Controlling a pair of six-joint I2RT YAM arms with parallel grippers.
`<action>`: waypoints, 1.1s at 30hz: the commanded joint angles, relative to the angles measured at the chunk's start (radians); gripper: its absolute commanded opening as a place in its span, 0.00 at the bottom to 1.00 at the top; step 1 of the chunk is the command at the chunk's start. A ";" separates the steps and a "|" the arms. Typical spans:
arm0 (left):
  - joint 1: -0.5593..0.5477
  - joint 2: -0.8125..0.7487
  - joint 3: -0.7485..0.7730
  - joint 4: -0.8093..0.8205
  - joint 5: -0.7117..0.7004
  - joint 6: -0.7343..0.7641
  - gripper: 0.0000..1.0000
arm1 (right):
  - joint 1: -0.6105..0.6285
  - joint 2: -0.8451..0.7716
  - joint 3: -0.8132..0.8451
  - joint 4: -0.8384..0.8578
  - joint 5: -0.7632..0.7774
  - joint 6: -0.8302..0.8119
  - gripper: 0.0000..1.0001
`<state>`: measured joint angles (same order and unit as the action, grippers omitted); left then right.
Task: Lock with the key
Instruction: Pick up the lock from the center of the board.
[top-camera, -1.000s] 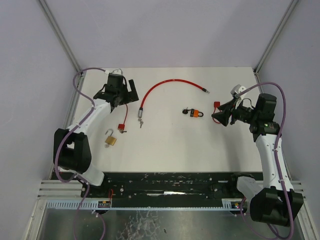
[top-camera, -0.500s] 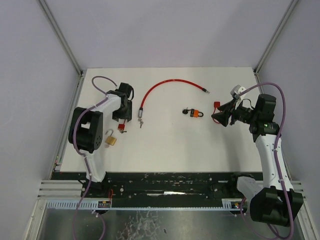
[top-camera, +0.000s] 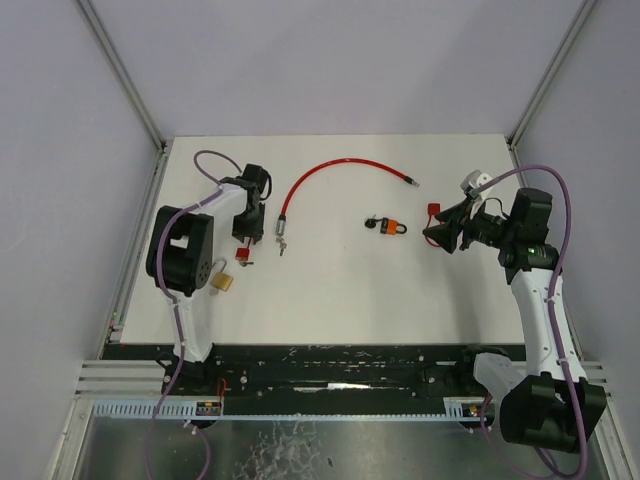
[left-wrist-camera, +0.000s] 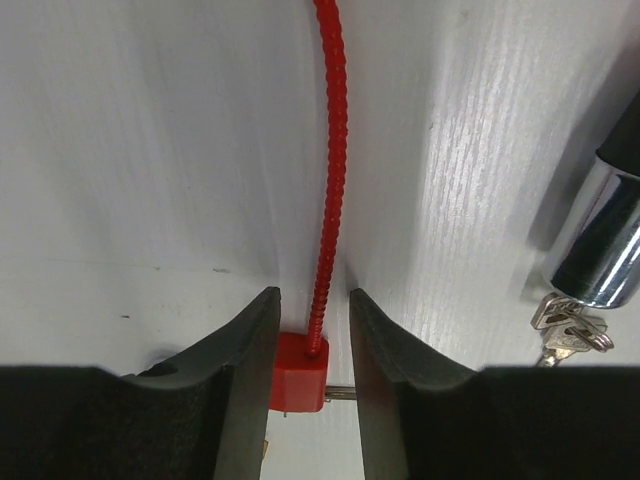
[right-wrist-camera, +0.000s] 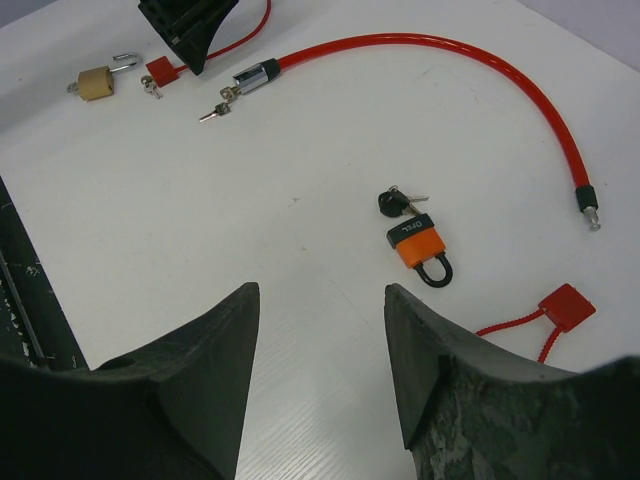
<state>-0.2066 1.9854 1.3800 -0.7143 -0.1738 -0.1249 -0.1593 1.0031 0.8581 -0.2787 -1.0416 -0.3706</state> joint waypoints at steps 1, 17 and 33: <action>0.007 0.017 0.033 -0.028 0.020 0.018 0.29 | -0.005 -0.007 -0.003 0.034 -0.031 -0.004 0.59; 0.000 -0.251 -0.043 0.043 0.059 -0.028 0.00 | -0.005 -0.016 -0.006 0.029 -0.059 -0.007 0.59; -0.328 -0.825 -0.426 0.672 0.488 -0.222 0.00 | -0.003 -0.158 -0.005 -0.437 -0.435 -0.891 0.80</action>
<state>-0.4351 1.2274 1.0100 -0.3923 0.1387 -0.2958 -0.1600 0.8894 0.8307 -0.4400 -1.2865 -0.7475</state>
